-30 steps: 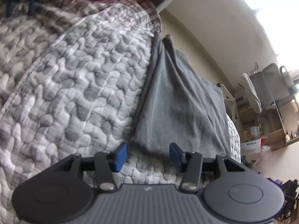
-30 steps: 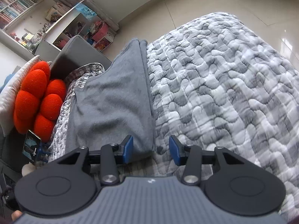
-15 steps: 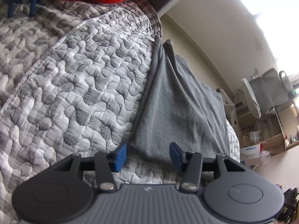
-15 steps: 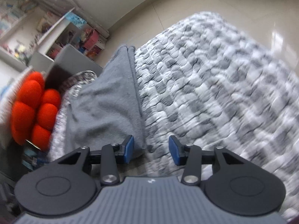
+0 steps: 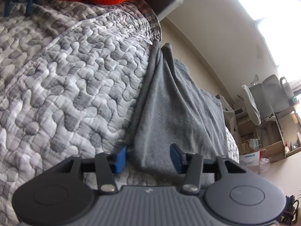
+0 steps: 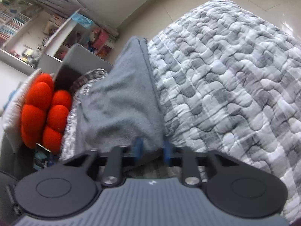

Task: Fold clothes

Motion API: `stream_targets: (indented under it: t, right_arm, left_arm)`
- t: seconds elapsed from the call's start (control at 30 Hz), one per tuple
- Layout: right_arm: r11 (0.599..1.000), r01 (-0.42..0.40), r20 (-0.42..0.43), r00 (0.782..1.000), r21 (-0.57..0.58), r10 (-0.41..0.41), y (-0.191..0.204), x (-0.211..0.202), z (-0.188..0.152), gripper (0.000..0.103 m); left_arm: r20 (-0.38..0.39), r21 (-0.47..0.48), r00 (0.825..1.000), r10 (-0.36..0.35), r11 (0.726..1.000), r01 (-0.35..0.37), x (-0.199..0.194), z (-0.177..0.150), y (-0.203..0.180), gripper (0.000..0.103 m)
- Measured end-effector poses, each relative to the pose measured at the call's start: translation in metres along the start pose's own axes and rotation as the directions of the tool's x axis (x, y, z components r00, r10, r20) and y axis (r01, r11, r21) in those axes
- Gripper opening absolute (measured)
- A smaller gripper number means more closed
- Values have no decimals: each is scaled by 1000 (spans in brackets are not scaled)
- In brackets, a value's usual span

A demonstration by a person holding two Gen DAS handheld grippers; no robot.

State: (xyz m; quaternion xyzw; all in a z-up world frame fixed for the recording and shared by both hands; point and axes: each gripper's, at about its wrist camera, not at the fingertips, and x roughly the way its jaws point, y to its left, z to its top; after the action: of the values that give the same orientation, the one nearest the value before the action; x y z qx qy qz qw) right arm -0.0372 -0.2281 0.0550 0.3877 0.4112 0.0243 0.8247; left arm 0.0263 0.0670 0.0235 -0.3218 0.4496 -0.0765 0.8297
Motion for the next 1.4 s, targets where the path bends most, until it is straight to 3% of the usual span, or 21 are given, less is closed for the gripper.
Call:
stream_targets:
  t: [0.07, 0.1, 0.2, 0.37, 0.53, 0.73, 0.83, 0.93, 1.03, 1.1, 1.17, 1.23, 1.33, 1.4]
  right_arm:
    - [1000, 14, 14, 1000, -27, -13, 6, 0, -2, 10]
    - [999, 16, 28, 1000, -43, -15, 10, -1, -2, 10]
    - [998, -11, 68, 998, -63, 15, 18, -10, -4, 9]
    - [997, -52, 118, 991, -63, 59, 22, -32, -5, 9]
    - [994, -75, 116, 990, -76, 83, 20, -65, -28, 8]
    - [992, 8, 50, 999, -126, -1, 9, -92, -71, 8]
    - [986, 49, 28, 999, -159, -45, 9, -102, -84, 9]
    - [977, 89, 7, 996, -192, -89, 9, -111, -98, 9]
    - [964, 137, -7, 990, -228, -142, 9, -120, -110, 16]
    - [938, 221, 41, 975, -268, -218, 13, -123, -111, 16]
    - [913, 267, 113, 963, -308, -244, 16, -129, -108, 17]
    - [910, 249, 150, 966, -331, -210, 18, -130, -102, 18]
    - [902, 142, 89, 989, -408, -116, 36, -107, -92, 18]
    - [881, 68, 25, 998, -468, -63, 51, -84, -86, 18]
  left_arm:
    - [-6, -9, 1000, 21, 1000, -21, 3, 0, 1, 15]
    - [-2, -12, 1000, 28, 1000, -28, 2, 0, 1, 13]
    - [25, -20, 999, 33, 999, -33, -7, 0, 1, 11]
    - [90, -19, 996, -20, 1000, 21, -43, -5, -2, 8]
    - [78, -12, 997, 6, 1000, -5, -77, -27, -5, 8]
    - [-9, -8, 998, 68, 998, -68, -113, -85, 10, 8]
    - [-12, 34, 994, 112, 993, -111, -125, -111, 13, 8]
    - [-26, 69, 991, 135, 989, -133, -128, -126, 15, 9]
    - [-85, 90, 983, 165, 983, -158, -122, -132, 20, 11]
    - [-88, 91, 979, 183, 980, -175, -125, -131, 24, 12]
    - [-66, 98, 980, 188, 979, -181, -131, -127, 26, 12]
    - [-12, 120, 983, 184, 976, -182, -138, -116, 21, 12]
    - [28, 181, 988, 151, 971, -154, -134, -96, 2, 14]
    - [30, 247, 994, 109, 962, -113, -123, -86, -18, 22]
